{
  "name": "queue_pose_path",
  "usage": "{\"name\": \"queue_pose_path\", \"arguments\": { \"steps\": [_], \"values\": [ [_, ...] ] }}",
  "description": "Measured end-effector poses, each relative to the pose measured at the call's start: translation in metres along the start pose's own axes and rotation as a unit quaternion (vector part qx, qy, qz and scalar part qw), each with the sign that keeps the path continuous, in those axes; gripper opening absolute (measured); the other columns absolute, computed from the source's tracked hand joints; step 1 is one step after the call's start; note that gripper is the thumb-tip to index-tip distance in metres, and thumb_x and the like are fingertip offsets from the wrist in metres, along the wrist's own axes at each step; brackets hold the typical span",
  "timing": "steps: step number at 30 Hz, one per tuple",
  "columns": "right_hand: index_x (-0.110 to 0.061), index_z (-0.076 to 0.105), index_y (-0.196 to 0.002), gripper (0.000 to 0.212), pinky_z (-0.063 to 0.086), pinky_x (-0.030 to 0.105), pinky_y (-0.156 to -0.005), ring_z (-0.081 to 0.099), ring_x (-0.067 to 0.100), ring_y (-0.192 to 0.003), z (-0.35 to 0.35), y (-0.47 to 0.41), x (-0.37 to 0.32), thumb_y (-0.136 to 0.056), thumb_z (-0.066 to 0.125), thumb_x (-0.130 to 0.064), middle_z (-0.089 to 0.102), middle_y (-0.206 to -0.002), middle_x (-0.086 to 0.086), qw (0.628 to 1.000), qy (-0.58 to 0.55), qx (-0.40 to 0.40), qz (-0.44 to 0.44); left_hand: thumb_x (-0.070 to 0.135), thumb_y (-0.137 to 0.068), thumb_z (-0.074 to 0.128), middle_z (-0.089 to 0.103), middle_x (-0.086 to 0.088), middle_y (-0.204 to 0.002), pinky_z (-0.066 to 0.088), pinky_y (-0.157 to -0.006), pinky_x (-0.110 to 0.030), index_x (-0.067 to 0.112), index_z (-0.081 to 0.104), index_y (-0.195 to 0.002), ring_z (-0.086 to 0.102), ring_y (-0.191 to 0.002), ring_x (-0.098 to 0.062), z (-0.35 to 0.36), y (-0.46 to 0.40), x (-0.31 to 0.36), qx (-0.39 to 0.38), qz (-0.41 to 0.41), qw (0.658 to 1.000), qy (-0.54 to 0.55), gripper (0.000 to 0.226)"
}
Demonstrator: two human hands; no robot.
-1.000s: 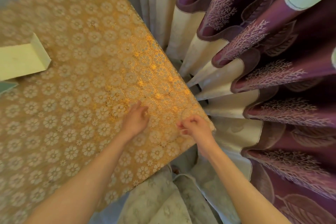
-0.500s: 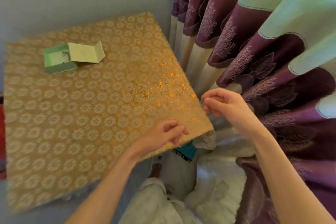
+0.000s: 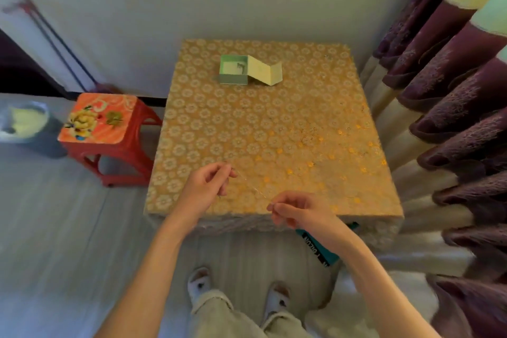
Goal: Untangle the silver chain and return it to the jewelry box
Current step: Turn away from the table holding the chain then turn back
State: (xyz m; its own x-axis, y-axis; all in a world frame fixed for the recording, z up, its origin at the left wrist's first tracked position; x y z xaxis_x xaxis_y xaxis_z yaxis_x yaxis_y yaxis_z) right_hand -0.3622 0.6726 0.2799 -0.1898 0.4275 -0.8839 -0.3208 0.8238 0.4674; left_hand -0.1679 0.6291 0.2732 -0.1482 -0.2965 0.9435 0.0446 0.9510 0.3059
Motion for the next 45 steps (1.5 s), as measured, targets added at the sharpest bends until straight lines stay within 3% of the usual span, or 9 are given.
{"name": "queue_pose_path", "arguments": {
  "steps": [6,10,15,18,26,33,36,40,45],
  "values": [
    [-0.012,0.062,-0.070,0.025,0.038,0.020,-0.059,0.051,0.005,-0.060,0.114,-0.076,-0.036,-0.093,0.052,-0.016,0.061,-0.072,0.004,0.999,-0.029,-0.031,-0.024,0.014,-0.093,0.052,0.055,0.013,-0.059,0.036,-0.050,-0.007,0.009,0.068,-0.083,0.048,-0.047,0.009,-0.138,-0.009,-0.031,0.097,0.003,0.994,-0.056,0.019],
    [-0.010,0.063,-0.074,0.024,0.038,0.018,-0.055,0.050,0.004,-0.054,0.197,-0.125,-0.055,-0.094,0.052,-0.017,0.060,-0.066,0.003,0.999,-0.032,-0.031,-0.019,0.018,-0.093,0.053,0.054,0.010,-0.057,0.035,-0.055,-0.014,0.014,0.066,-0.074,0.047,-0.052,0.003,-0.243,-0.028,-0.041,0.095,-0.019,0.993,-0.061,0.024],
    [-0.005,0.063,-0.081,0.017,0.037,0.018,-0.053,0.053,0.002,-0.054,0.267,-0.171,-0.072,-0.093,0.054,-0.013,0.060,-0.065,0.000,0.998,-0.054,-0.034,-0.006,0.014,-0.094,0.047,0.070,-0.001,-0.065,0.035,-0.049,-0.019,0.008,0.061,-0.068,0.057,-0.058,-0.012,-0.312,-0.058,-0.030,0.038,-0.084,0.984,0.151,0.030],
    [-0.007,0.065,-0.080,0.015,0.037,0.018,-0.053,0.053,0.004,-0.056,0.285,-0.194,-0.077,-0.091,0.055,-0.011,0.061,-0.064,-0.001,0.997,-0.075,-0.008,0.003,0.015,-0.093,0.047,0.072,-0.007,-0.073,0.040,-0.051,-0.018,0.012,0.067,-0.062,0.062,-0.057,-0.011,-0.320,-0.082,-0.013,-0.034,-0.106,0.966,0.232,0.037],
    [-0.004,0.064,-0.081,0.013,0.036,0.015,-0.054,0.048,0.004,-0.053,0.273,-0.256,-0.108,-0.090,0.055,-0.007,0.060,-0.064,0.001,0.990,-0.120,0.063,-0.042,0.006,-0.086,0.057,0.070,0.002,-0.078,0.044,-0.060,-0.020,0.013,0.063,-0.098,0.064,-0.069,-0.009,-0.317,-0.179,-0.009,-0.102,-0.182,0.944,0.254,0.015],
    [-0.010,0.064,-0.078,0.016,0.036,0.016,-0.055,0.050,0.000,-0.053,0.233,-0.347,-0.140,-0.090,0.055,-0.009,0.061,-0.065,-0.001,0.981,-0.115,0.141,-0.070,-0.006,-0.086,0.054,0.069,-0.001,-0.062,0.053,-0.054,-0.018,0.009,0.059,-0.087,0.067,-0.058,-0.011,-0.309,-0.304,0.015,-0.082,-0.227,0.949,0.201,0.016],
    [-0.013,0.063,-0.076,0.020,0.037,0.012,-0.057,0.050,-0.002,-0.053,0.211,-0.372,-0.153,-0.092,0.052,-0.010,0.060,-0.065,-0.002,0.973,-0.119,0.186,-0.067,-0.003,-0.086,0.054,0.069,-0.003,-0.065,0.053,-0.055,-0.018,0.010,0.058,-0.083,0.065,-0.061,-0.012,-0.300,-0.350,0.031,-0.083,-0.263,0.923,0.267,0.014],
    [-0.013,0.065,-0.078,0.019,0.038,0.019,-0.058,0.052,0.001,-0.056,0.184,-0.385,-0.156,-0.092,0.052,-0.012,0.062,-0.067,-0.002,0.959,-0.140,0.241,-0.047,0.001,-0.086,0.056,0.067,-0.003,-0.065,0.049,-0.066,-0.022,0.012,0.059,-0.081,0.061,-0.069,-0.014,-0.280,-0.385,0.052,-0.119,-0.298,0.901,0.294,0.012],
    [-0.013,0.066,-0.085,0.017,0.038,0.017,-0.059,0.053,0.002,-0.060,0.150,-0.383,-0.148,-0.093,0.052,-0.017,0.063,-0.071,-0.003,0.930,-0.179,0.322,-0.013,-0.001,-0.088,0.053,0.065,-0.004,-0.068,0.054,-0.056,-0.021,0.012,0.056,-0.076,0.061,-0.069,-0.014,-0.257,-0.424,0.064,-0.164,-0.294,0.910,0.239,0.018]
  ]
}}
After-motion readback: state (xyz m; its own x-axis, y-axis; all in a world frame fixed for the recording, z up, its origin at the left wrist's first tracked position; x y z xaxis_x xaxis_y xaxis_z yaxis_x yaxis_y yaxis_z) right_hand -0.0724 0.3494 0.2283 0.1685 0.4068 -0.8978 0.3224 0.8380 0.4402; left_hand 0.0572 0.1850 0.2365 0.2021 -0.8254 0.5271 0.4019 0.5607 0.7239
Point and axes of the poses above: each hand's wrist, its own y-axis away from the middle knuckle, its own z-axis out of the palm, x = y × z, the point moved 3 cm from there along -y, towards the middle knuckle
